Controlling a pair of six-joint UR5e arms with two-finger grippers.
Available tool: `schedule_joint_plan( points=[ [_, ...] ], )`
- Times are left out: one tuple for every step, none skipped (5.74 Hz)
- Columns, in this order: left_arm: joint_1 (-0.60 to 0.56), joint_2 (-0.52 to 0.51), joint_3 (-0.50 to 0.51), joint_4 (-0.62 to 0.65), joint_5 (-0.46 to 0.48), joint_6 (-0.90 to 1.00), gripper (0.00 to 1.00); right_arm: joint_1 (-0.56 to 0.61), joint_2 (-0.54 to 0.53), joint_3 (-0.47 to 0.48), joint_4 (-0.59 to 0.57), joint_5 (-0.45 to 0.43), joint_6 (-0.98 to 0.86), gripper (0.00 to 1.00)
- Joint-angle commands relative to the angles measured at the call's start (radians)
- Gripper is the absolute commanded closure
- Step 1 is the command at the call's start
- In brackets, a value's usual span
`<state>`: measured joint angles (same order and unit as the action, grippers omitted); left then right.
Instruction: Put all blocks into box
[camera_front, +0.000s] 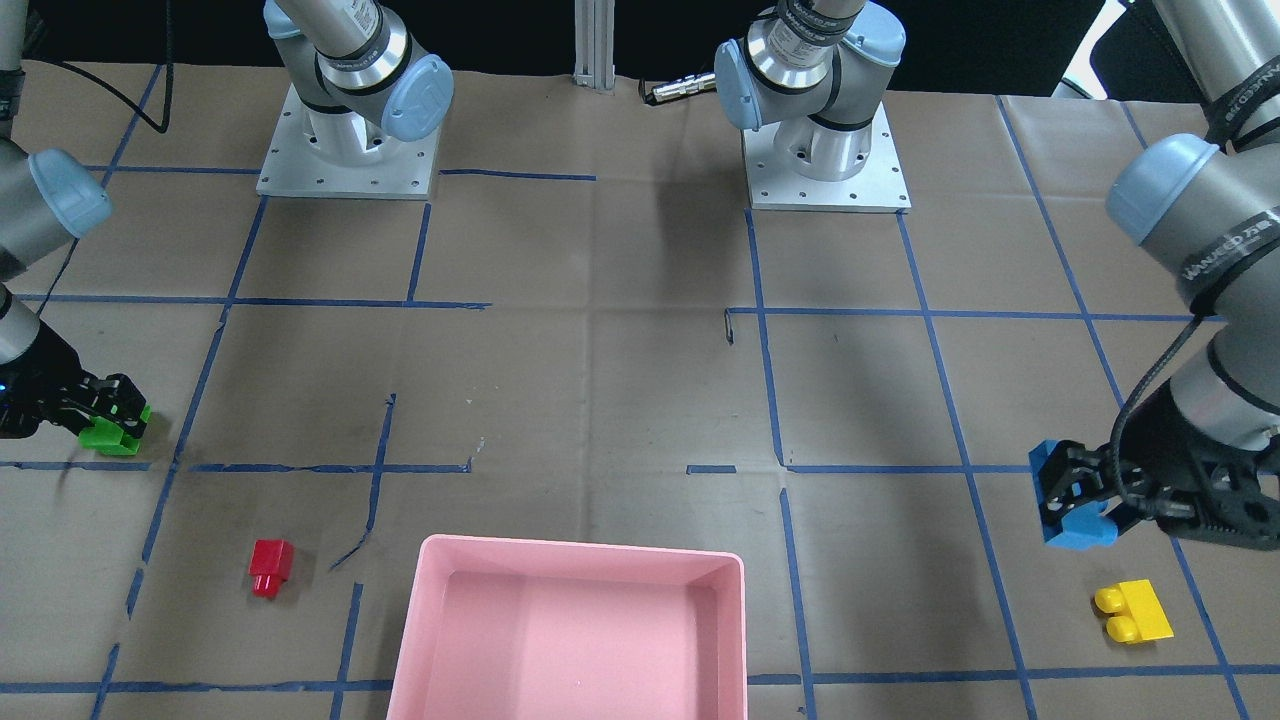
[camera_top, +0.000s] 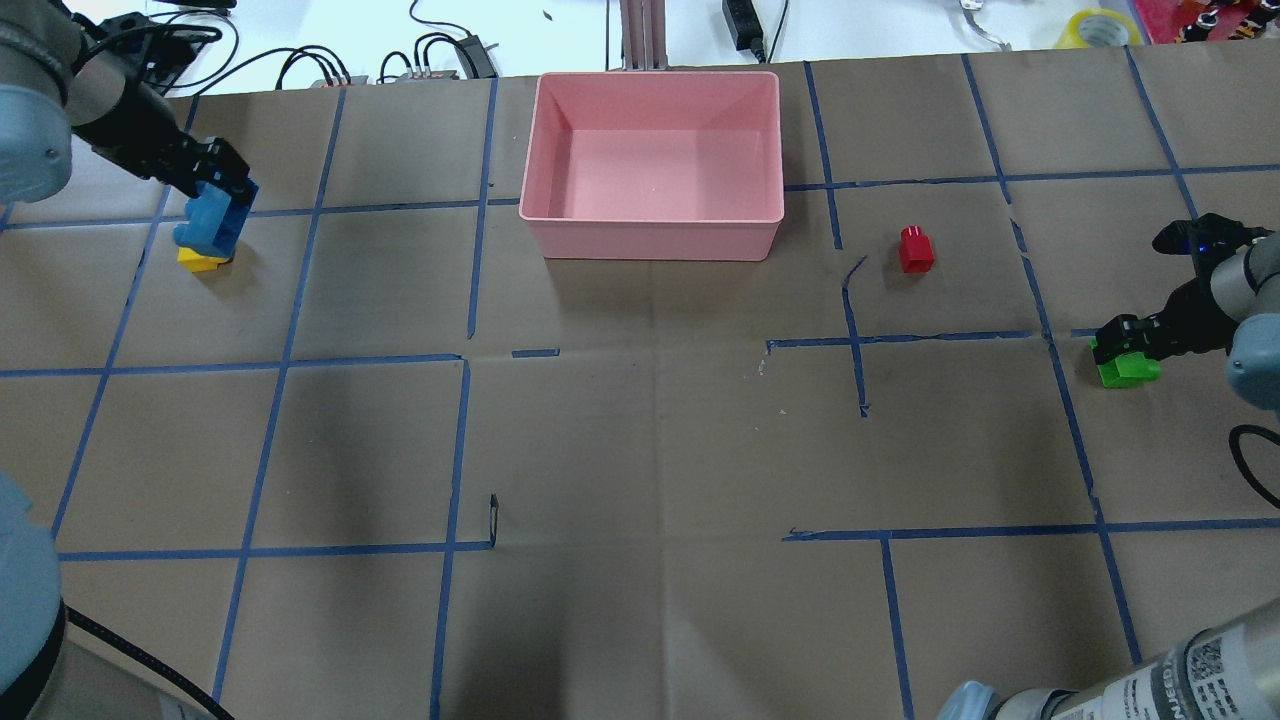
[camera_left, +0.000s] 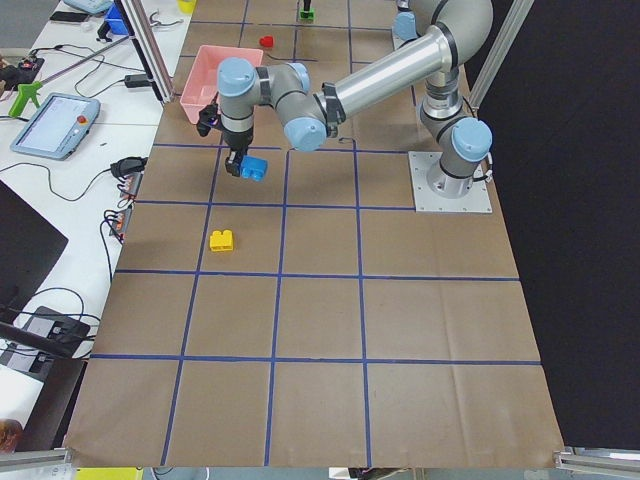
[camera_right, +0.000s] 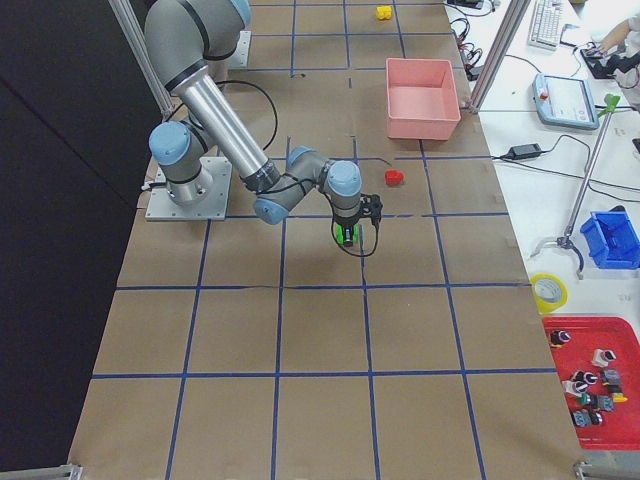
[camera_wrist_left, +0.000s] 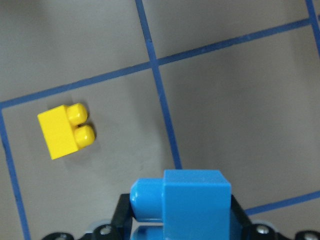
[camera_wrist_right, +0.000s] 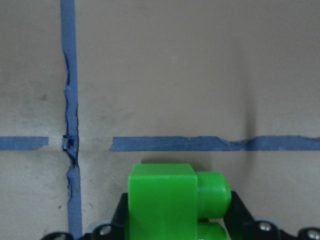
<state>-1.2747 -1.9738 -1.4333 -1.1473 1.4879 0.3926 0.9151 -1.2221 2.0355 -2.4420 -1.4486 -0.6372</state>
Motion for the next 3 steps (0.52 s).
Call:
schedule_joint_plan(
  points=[
    [-0.205,-0.112,0.184,-0.005,0.002,-0.408,0.76,0.001,-0.028,-0.023,0.02,-0.003,0.02,0.69],
    [-0.288,-0.158,0.242,-0.012,-0.02,-0.549,0.76,0.016,-0.033,-0.075,0.078,-0.003,0.02,0.69],
    [-0.349,-0.204,0.304,-0.014,-0.064,-0.693,0.75,0.037,-0.04,-0.137,0.153,-0.001,0.019,0.73]
  ],
)
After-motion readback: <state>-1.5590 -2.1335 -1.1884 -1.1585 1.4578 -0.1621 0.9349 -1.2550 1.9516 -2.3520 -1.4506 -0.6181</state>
